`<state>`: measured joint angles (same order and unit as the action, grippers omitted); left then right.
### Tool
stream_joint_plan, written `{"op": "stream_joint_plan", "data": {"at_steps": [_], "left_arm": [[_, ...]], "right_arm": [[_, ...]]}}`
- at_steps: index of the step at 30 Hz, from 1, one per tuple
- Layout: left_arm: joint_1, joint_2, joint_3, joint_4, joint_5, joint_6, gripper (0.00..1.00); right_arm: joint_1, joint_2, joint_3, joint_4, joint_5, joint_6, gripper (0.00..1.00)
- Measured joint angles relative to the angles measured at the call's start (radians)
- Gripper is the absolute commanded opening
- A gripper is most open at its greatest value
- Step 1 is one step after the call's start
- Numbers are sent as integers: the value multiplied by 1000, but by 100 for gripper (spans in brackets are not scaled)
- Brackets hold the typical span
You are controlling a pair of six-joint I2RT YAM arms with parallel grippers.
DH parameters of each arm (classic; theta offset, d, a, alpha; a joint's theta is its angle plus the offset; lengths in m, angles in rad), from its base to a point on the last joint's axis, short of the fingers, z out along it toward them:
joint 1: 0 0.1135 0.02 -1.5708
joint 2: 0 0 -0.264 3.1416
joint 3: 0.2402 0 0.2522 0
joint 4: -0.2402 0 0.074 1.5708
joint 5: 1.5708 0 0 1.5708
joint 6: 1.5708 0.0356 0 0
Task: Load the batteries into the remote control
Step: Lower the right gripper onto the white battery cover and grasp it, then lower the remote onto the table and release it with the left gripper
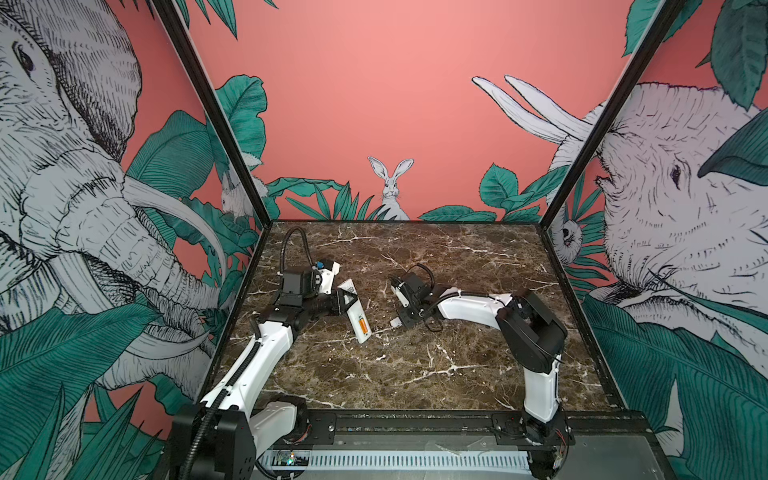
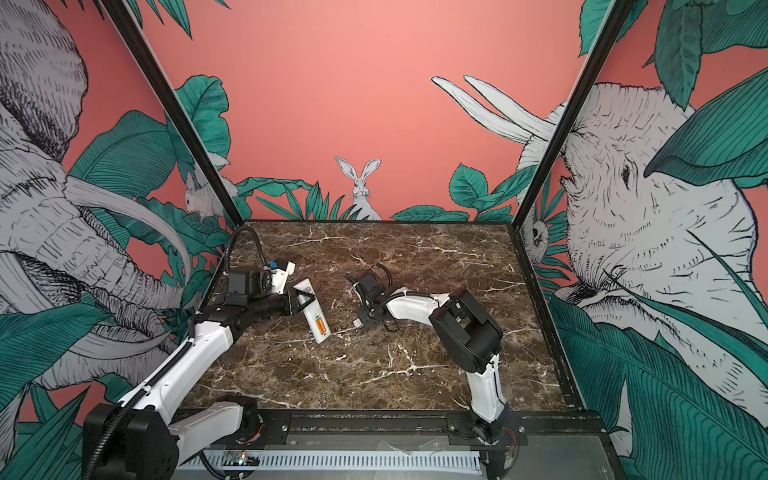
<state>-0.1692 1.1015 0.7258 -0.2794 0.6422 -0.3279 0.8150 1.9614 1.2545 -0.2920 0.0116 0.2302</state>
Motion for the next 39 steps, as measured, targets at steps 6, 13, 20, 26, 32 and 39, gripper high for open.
{"op": "stream_joint_plan", "data": {"at_steps": [6, 13, 20, 26, 32, 39], "left_arm": [[0, 60, -64, 98, 47, -58, 0], [-48, 168, -89, 201, 82, -117, 0], [-112, 339, -64, 270, 124, -168, 0], [-135, 484, 45, 207, 148, -181, 0], [-138, 534, 121, 102, 111, -158, 0], [-138, 606, 172, 35, 101, -159, 1]], "right_arm": [[-2, -69, -86, -8, 24, -13, 5], [-16, -208, -205, -9, 48, -32, 4], [-18, -398, -342, 47, 43, -76, 4], [-18, -539, -431, 107, 24, -124, 4], [-18, -632, -499, 133, 5, -160, 4], [-18, -726, -549, 146, -1, -179, 4]]}}
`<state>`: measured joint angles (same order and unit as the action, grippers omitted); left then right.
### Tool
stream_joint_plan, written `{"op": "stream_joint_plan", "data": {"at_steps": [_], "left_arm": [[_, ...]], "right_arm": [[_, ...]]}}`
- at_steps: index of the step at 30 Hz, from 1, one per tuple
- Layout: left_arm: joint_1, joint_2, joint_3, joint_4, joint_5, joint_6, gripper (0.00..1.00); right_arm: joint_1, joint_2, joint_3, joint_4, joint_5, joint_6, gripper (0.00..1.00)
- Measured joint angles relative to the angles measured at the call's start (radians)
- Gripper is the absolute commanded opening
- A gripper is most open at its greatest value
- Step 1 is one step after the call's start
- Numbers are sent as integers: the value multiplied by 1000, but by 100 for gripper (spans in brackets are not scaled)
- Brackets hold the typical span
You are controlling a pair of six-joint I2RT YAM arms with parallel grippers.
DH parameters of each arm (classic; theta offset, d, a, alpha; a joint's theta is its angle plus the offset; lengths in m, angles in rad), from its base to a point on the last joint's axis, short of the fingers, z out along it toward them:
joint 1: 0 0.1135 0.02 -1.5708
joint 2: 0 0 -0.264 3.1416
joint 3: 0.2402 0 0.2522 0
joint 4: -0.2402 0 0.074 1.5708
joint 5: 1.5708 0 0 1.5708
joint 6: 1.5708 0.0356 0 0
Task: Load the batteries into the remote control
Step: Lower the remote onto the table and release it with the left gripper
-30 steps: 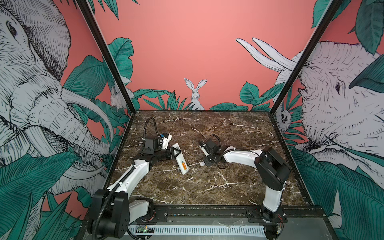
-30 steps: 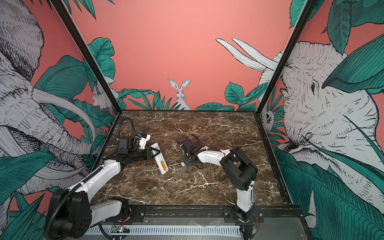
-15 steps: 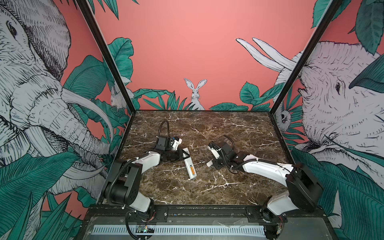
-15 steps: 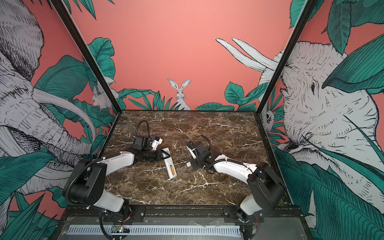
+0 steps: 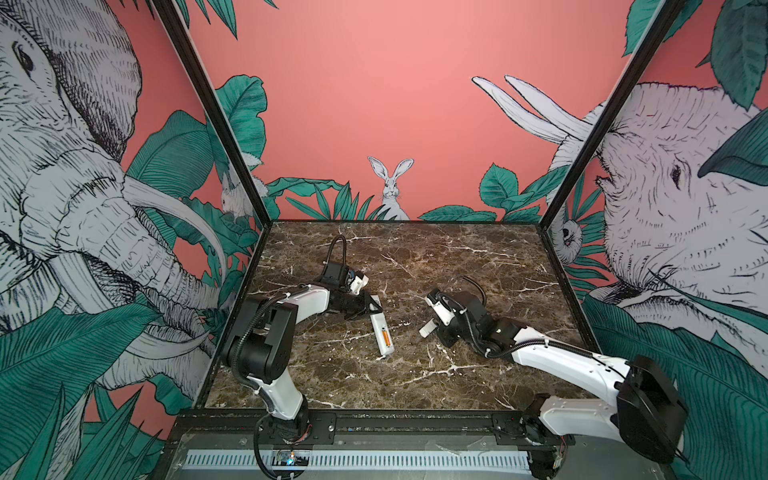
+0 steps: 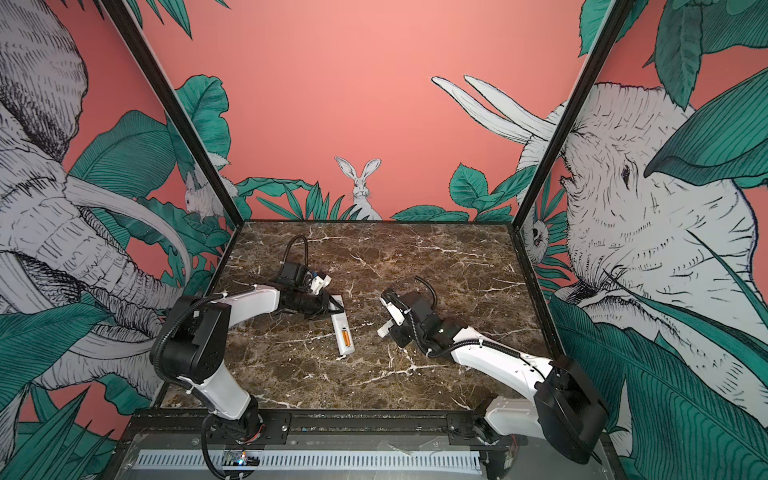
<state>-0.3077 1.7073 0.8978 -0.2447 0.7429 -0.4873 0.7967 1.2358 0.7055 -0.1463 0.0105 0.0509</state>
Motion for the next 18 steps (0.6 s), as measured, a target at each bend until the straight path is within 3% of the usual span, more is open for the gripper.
{"op": "stream_joint_plan", "data": {"at_steps": [12, 18], "left_arm": [[7, 13, -4, -47, -26, -3, 20], [24, 13, -44, -42, -89, 24, 37]], "right_arm": [[0, -48, -47, 28, 1, -3, 3], [0, -48, -52, 44, 0, -3, 4]]}}
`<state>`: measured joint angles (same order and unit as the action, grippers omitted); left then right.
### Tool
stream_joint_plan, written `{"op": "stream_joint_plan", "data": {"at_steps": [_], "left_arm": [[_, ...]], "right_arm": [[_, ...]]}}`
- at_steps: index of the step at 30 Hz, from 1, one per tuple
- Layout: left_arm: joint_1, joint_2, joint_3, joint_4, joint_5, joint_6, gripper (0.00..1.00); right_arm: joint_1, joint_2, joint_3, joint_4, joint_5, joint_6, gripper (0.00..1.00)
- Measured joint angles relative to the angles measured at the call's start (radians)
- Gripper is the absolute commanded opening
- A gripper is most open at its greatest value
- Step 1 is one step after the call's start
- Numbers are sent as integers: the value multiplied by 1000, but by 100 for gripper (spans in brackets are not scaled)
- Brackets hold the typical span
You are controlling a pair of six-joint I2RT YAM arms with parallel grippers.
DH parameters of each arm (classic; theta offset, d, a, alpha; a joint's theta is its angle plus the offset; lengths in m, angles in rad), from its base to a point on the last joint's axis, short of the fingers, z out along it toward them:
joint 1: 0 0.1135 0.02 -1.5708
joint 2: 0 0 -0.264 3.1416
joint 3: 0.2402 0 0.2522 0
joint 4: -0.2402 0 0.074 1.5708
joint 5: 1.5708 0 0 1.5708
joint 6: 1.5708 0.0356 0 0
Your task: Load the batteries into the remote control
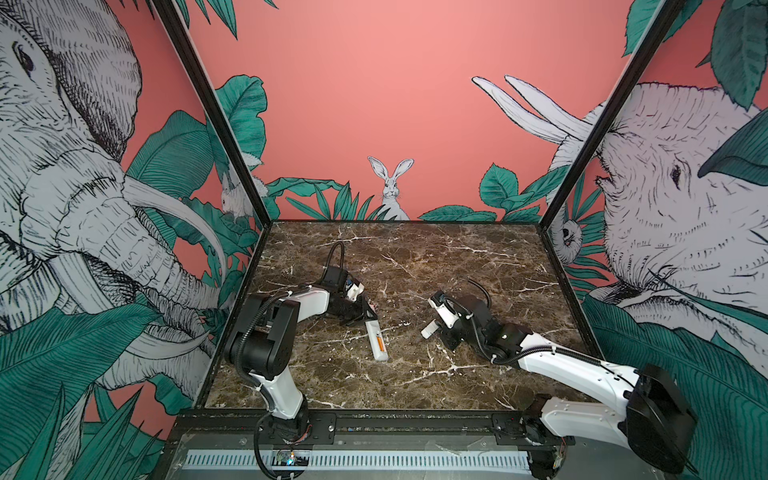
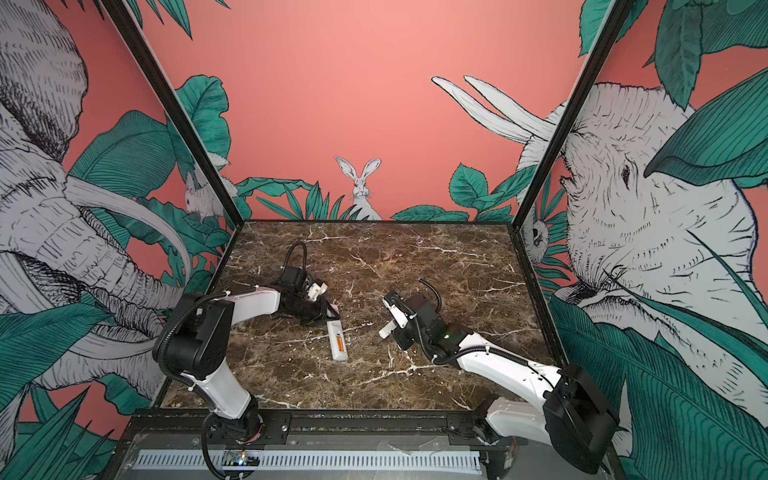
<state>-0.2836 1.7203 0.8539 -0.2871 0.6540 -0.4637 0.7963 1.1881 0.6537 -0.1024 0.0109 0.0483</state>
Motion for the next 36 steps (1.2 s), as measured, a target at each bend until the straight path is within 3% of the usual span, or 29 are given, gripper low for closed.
{"op": "stream_joint_plan", "data": {"at_steps": [9, 11, 17, 23, 27, 36], "left_arm": [[21, -26, -23, 37, 30, 12, 60], [23, -46, -27, 35, 29, 13, 74], [27, -128, -37, -14, -13, 37, 83], [20, -212, -46, -10, 45, 46, 83], [-43, -244, -51, 34, 133, 41, 80], [-182, -243, -24, 103, 248, 16, 56]], "right_arm": [[0, 2, 0, 39, 0, 0, 3], [0, 5, 0, 46, 0, 0, 3], [0, 29, 0, 84, 4, 0, 3], [0, 64, 0, 152, 10, 11, 3], [0, 85, 0, 196, 11, 20, 3], [2, 104, 12, 226, 3, 32, 3]]}}
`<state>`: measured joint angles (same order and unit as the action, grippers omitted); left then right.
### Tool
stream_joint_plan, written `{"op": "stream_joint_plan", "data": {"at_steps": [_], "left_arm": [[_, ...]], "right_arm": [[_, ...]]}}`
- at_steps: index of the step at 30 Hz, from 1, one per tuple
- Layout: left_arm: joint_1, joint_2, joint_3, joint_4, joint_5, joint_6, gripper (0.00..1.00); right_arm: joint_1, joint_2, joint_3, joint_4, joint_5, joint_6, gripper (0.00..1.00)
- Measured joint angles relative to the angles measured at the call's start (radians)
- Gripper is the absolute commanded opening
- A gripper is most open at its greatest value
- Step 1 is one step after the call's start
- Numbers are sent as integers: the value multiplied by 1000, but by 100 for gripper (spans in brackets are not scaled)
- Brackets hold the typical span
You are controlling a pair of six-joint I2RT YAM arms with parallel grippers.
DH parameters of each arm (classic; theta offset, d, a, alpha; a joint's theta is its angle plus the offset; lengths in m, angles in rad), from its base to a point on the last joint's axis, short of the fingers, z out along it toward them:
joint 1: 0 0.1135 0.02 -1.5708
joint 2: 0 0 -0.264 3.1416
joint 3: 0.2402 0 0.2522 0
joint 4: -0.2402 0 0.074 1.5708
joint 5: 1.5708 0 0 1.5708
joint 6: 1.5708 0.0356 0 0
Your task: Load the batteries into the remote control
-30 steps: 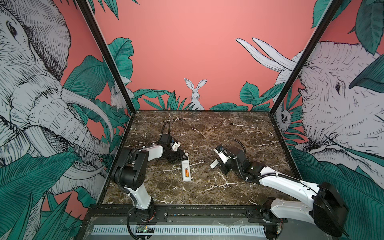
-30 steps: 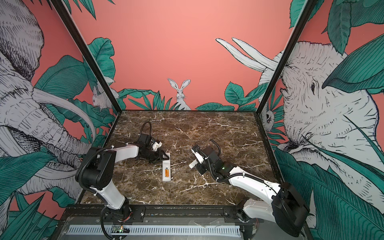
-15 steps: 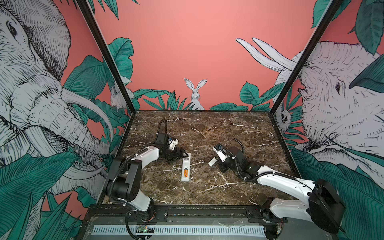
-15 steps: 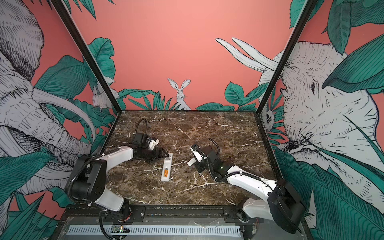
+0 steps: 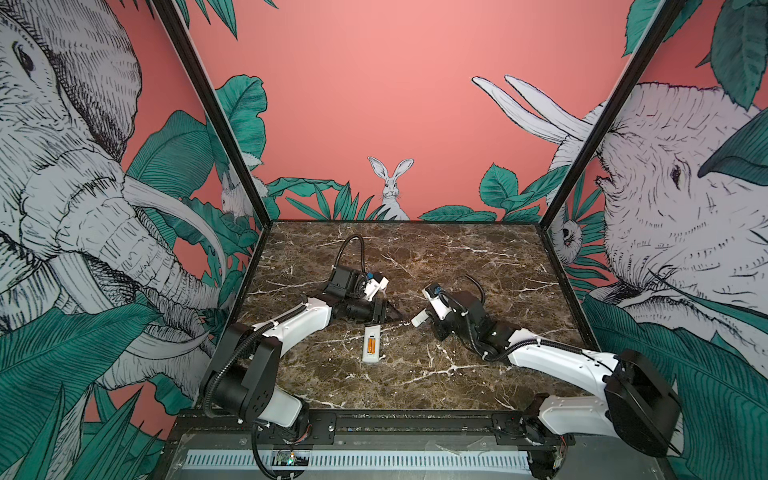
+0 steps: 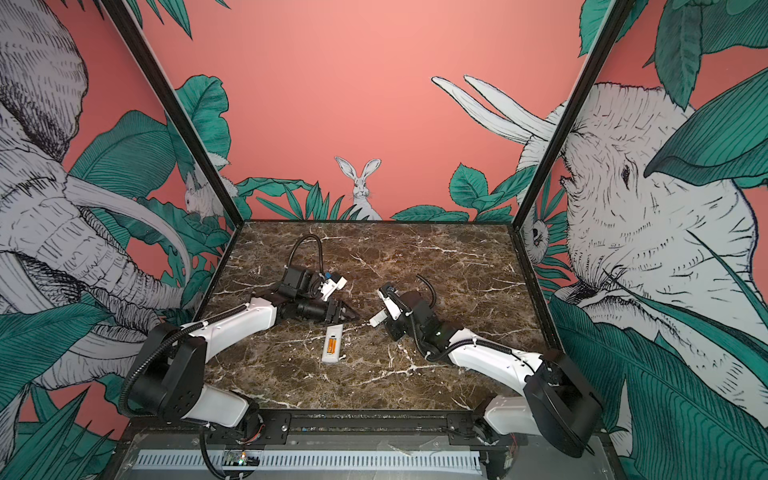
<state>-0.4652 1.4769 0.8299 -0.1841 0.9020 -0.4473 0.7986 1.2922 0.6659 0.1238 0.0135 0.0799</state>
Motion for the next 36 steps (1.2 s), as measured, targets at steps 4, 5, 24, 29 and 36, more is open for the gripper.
{"op": "stream_joint_plan", "data": {"at_steps": [4, 5, 24, 29, 36], "left_arm": [[-26, 20, 15, 57, 22, -24, 49], [-32, 26, 19, 64, 24, -29, 48], [-71, 78, 37, 146, 48, -71, 0], [-71, 78, 37, 146, 47, -73, 0], [-71, 78, 37, 146, 43, -73, 0]], "right_arm": [[8, 5, 18, 8, -2, 4, 3], [11, 5, 21, 9, -2, 4, 3], [39, 24, 29, 24, -4, 24, 3], [39, 28, 33, 23, -3, 26, 5], [39, 28, 33, 24, -2, 30, 10]]}}
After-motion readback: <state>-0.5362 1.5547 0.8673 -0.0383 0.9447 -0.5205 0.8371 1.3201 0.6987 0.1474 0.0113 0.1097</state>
